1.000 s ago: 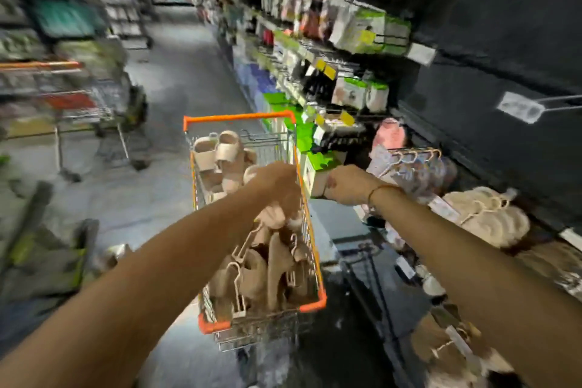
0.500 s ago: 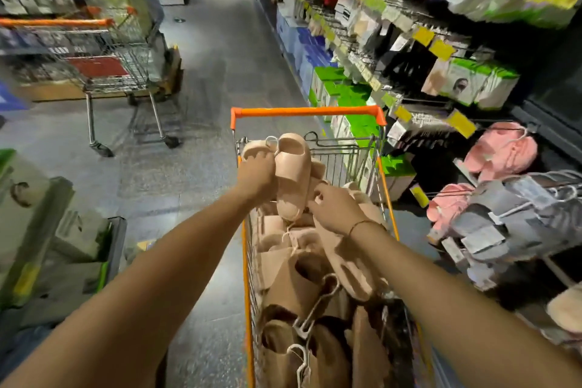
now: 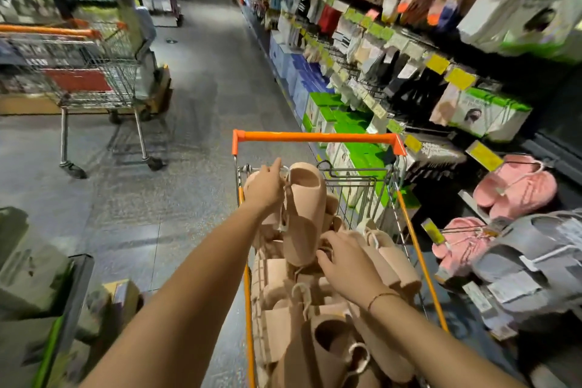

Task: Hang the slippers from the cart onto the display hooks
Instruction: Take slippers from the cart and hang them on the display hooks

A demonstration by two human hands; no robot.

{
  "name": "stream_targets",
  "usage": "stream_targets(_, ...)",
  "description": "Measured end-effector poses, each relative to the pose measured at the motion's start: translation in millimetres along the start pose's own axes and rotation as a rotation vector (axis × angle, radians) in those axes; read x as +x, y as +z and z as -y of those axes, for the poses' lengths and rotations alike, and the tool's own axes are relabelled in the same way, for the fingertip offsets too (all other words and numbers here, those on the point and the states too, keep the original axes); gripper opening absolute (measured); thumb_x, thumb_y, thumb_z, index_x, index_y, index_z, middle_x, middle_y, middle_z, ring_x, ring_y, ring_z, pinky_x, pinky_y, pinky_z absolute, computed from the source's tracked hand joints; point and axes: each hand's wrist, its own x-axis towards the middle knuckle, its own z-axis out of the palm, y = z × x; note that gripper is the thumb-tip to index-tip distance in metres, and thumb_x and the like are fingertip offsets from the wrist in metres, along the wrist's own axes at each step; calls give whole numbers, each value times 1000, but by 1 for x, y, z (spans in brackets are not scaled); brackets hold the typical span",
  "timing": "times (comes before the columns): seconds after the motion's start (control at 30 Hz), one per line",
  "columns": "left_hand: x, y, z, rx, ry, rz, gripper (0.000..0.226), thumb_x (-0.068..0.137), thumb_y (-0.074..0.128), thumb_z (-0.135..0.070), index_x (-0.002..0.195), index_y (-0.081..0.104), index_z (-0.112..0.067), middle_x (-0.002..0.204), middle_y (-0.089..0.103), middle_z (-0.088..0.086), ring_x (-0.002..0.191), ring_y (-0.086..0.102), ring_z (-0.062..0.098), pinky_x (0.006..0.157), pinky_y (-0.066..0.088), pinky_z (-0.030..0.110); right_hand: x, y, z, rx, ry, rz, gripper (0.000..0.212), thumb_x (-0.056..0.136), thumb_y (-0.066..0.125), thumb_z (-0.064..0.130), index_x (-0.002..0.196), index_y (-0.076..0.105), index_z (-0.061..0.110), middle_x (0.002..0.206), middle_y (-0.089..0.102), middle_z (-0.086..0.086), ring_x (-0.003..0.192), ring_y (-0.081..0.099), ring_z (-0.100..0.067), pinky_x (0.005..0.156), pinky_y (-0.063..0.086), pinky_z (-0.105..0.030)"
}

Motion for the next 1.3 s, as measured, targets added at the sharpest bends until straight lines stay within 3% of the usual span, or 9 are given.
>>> stream_targets(0.23, -17, -12, 3, -104, 85, -129, 8, 95, 61, -19, 96, 67, -13, 101, 61, 9, 92, 62, 31, 73, 47, 37, -7, -22, 0, -54, -45, -70, 21, 96, 45, 43, 103, 58, 29, 103, 56, 9, 101, 51, -14, 87, 47, -35)
stream_targets(0.33, -49, -45, -24, -173, 198, -236, 3, 93, 63, -19, 93, 66, -20, 93, 58, -1, 83, 60, 22, 67, 43, 35, 1, -48, 11, -32, -9, -116, 22, 96, 47, 40, 108, 58, 25, 107, 58, 5, 105, 54, -19, 90, 48, -40)
stream_targets(0.4, -67, -80, -57, -216, 295, -270, 5, 91, 67, -17, 92, 64, -22, 91, 50, -9, 75, 49, 8, 61, 29, 18, 6, -75, 25, 46, 7, -193, 31, 95, 51, 40, 120, 57, 22, 117, 57, 2, 113, 54, -22, 96, 47, -40)
stream_targets(0.63, -138, -220, -224, -318, 628, -326, 8, 86, 69, -26, 90, 62, -24, 93, 46, -13, 72, 45, -1, 61, 33, 10, -67, -230, 47, 360, 28, -632, 52, 85, 67, 28, 132, 48, 36, 129, 41, -3, 117, 51, -25, 101, 43, -36)
stream_targets(0.77, -189, -267, -369, -391, 867, -334, 17, 92, 55, -36, 80, 61, -25, 84, 60, -10, 77, 58, 14, 69, 50, 38, -164, -345, 21, 161, -72, -912, 33, 86, 70, 41, 119, 64, 39, 134, 48, 2, 121, 51, -24, 103, 43, -40)
stream_targets(0.87, -257, -277, -492, -418, 1046, -305, 17, 92, 54, -42, 75, 55, -40, 73, 60, -14, 79, 64, 17, 69, 49, 35, -265, -434, 2, 10, 35, -1101, 33, 90, 54, 54, 102, 72, 29, 131, 51, 5, 120, 45, -22, 99, 37, -37)
stream_targets(1.0, -375, -272, -637, -580, 1232, -280, 18, 94, 51, -48, 86, 65, -39, 79, 68, -14, 79, 66, 12, 71, 53, 37, -433, -536, -35, -97, 147, -1206, 45, 92, 47, 59, 81, 72, 24, 118, 50, 6, 119, 41, -20, 101, 38, -39)
stream_targets(1.13, -521, -259, -740, -668, 1367, -289, 17, 95, 57, -39, 89, 72, -35, 86, 63, -14, 90, 60, 22, 79, 48, 43, -607, -587, -77, -255, 360, -1306, 50, 92, 39, 64, 83, 72, 28, 117, 52, 6, 117, 42, -18, 93, 27, -27)
stream_targets(1.3, -643, -236, -820, -733, 1435, -42, 22, 94, 49, -41, 102, 68, -32, 109, 63, -4, 106, 60, 24, 95, 47, 52, -761, -622, -76, -326, 637, -1372, 36, 94, 46, 45, 61, 54, 32, 108, 54, 2, 113, 45, -28, 97, 35, -47)
